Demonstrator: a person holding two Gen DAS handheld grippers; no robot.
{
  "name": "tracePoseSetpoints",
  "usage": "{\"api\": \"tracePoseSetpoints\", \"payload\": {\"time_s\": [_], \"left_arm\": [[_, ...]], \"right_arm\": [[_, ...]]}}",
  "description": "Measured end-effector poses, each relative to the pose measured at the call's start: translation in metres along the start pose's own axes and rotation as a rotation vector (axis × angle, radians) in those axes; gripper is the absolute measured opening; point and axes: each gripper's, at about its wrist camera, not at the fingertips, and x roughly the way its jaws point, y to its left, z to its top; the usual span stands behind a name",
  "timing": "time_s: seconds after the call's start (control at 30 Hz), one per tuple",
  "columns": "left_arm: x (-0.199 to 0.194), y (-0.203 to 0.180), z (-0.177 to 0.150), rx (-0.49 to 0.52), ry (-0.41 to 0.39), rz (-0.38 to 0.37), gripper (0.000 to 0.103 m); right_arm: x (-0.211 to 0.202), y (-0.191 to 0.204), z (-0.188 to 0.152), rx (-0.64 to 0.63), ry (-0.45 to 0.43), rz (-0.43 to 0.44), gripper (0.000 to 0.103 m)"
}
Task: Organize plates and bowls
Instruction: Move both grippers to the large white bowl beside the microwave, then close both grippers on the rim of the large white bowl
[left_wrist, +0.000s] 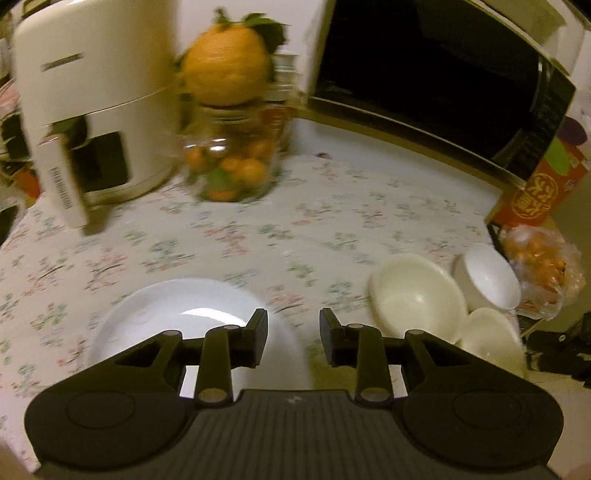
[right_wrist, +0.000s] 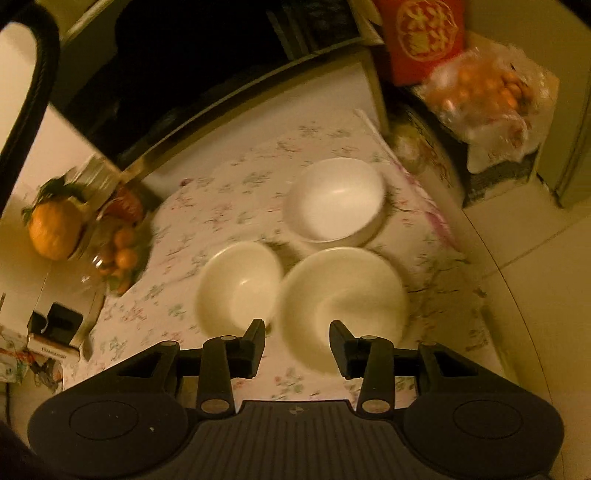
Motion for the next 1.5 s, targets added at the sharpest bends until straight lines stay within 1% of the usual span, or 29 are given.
{"api": "tracePoseSetpoints", "payload": {"time_s": [0.13,0.2,0.23,0.3,0.4,0.63,0.7,0.8,0.9,1.03,1.17,1.33,1.37,1.4,1.47,1.5], "left_arm": [[0.014,-0.029,0.01,0.031,-0.007,-0.024,0.033],[0.023,-0.044,0.015,0.035,0.001,-0.039,0.036],[0.028,-0.051,0.017,0.035,0.007,-0.047,0.037],[0.038,-0.063,0.021,0.021,0.019,-0.076,0.043],[0.048,-0.081,0.028,0.02,0.023,-0.102,0.051],[0.069,-0.121,0.038,0.091,0.01,-0.126,0.061],[0.075,-0.13,0.04,0.115,0.006,-0.131,0.064],[0.085,-0.141,0.042,0.151,0.011,-0.145,0.067],[0.094,-0.149,0.043,0.174,0.02,-0.151,0.068],[0.104,-0.154,0.042,0.184,0.031,-0.145,0.068],[0.111,-0.156,0.044,0.187,0.041,-0.148,0.068],[0.116,-0.159,0.046,0.206,0.041,-0.148,0.063],[0.118,-0.16,0.047,0.206,0.043,-0.145,0.06],[0.12,-0.16,0.047,0.204,0.048,-0.145,0.058],[0.125,-0.16,0.047,0.199,0.057,-0.149,0.057],[0.126,-0.16,0.047,0.199,0.062,-0.152,0.055]], "right_arm": [[0.01,-0.021,0.019,0.017,0.014,-0.02,0.04],[0.011,-0.03,0.027,0.023,0.0,-0.026,0.04],[0.011,-0.034,0.031,0.04,-0.013,-0.022,0.04],[0.01,-0.047,0.038,0.104,-0.04,-0.007,0.041],[0.015,-0.062,0.045,0.178,-0.045,0.02,0.042],[0.025,-0.073,0.059,0.243,-0.078,0.043,0.042],[0.031,-0.075,0.062,0.249,-0.074,0.05,0.042],[0.039,-0.076,0.066,0.241,-0.071,0.037,0.042],[0.046,-0.078,0.069,0.248,-0.066,0.026,0.042],[0.053,-0.078,0.073,0.219,-0.074,0.004,0.042],[0.055,-0.073,0.076,0.192,-0.083,0.01,0.042],[0.061,-0.059,0.077,0.127,-0.086,-0.009,0.042],[0.063,-0.056,0.077,0.118,-0.086,-0.016,0.042],[0.065,-0.054,0.077,0.114,-0.084,-0.022,0.041],[0.069,-0.052,0.078,0.113,-0.079,-0.028,0.04],[0.071,-0.051,0.078,0.112,-0.077,-0.031,0.04]]}}
